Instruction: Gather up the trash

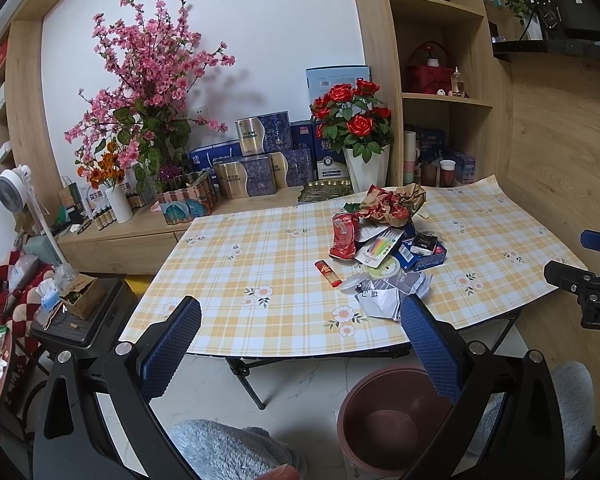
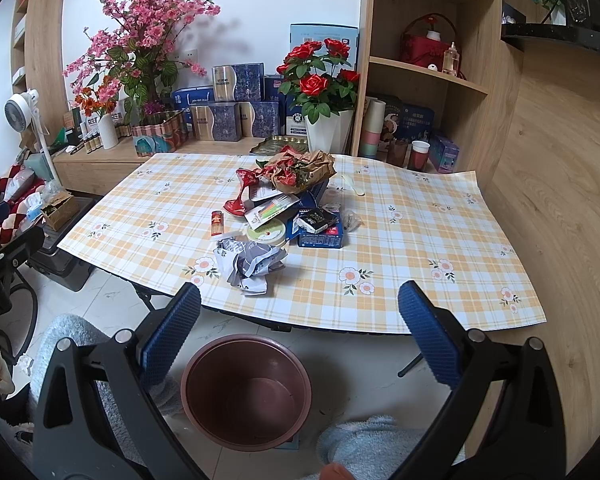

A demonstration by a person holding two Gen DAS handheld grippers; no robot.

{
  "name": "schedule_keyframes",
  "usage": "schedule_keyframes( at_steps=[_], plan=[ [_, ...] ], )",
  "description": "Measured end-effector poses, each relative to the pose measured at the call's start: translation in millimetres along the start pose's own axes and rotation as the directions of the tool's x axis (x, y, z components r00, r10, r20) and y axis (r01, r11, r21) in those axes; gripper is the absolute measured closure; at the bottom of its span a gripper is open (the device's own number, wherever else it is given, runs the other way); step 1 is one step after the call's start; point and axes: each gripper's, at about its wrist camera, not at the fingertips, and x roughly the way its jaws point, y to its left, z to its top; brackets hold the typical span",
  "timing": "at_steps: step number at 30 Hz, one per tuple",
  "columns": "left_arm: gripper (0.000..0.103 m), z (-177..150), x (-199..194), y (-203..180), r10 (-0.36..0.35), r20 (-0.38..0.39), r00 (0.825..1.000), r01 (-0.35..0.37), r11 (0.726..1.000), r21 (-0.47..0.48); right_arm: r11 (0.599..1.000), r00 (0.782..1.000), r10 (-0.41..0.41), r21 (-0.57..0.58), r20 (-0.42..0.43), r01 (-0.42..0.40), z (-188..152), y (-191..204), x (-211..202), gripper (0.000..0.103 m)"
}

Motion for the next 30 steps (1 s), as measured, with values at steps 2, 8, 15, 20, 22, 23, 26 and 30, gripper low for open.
schedule_keyframes(
  at_steps=[2, 8, 15, 20, 22, 23, 26, 30],
  plan=[
    [0.005, -0.5, 0.1, -0.3, -0.008, 0.000, 1.000, 0.008, 1.000, -0.004, 1.000, 1.000, 0.000, 0.000, -0.001, 0.000, -0.1, 0.2, 0.3, 0.006],
    [0.005, -3.1, 12.8, 18.5, -0.035, -0.014, 0.999, 0.034, 0.997, -0.066, 1.000, 1.000, 0.020, 0.024, 0.007, -0.020, 0.2, -0.5, 3.1, 0.006],
    [0.005, -2.0, 35.3, 28.6, -0.087, 0.000, 0.996, 0.086, 0.989, -0.124, 0.998, 0.999, 0.053, 0.030, 0.013, -0.053, -5.5, -6.8, 16.8, 0.005],
    [0.005, -7.2, 53.4, 30.8, -0.180, 0.065, 0.982, 0.189, 0.963, -0.190, 0.994, 0.997, 0.074, 0.083, 0.020, -0.075, -11.2, -21.0, 35.3, 0.005],
    [0.005, -8.9, 61.2, 28.1, -0.187, 0.075, 0.979, 0.198, 0.960, -0.200, 0.991, 0.997, 0.075, 0.106, 0.024, -0.077, -13.6, -25.2, 42.2, 0.005],
    [0.005, -9.8, 66.9, 24.4, -0.181, 0.061, 0.982, 0.190, 0.963, -0.189, 0.991, 0.997, 0.074, 0.113, 0.027, -0.076, -14.6, -27.6, 45.8, 0.005],
    [0.005, -9.0, 83.1, 18.4, -0.193, -0.006, 0.981, 0.189, 0.968, -0.166, 0.993, 0.997, 0.078, 0.087, -0.019, -0.076, -16.0, -29.9, 65.1, 0.005],
    [0.005, -10.6, 101.3, 19.6, -0.135, -0.073, 0.988, 0.123, 0.982, -0.144, 1.000, 0.999, -0.011, -0.030, -0.038, 0.009, -16.5, -17.5, 85.1, 0.006]
  ],
)
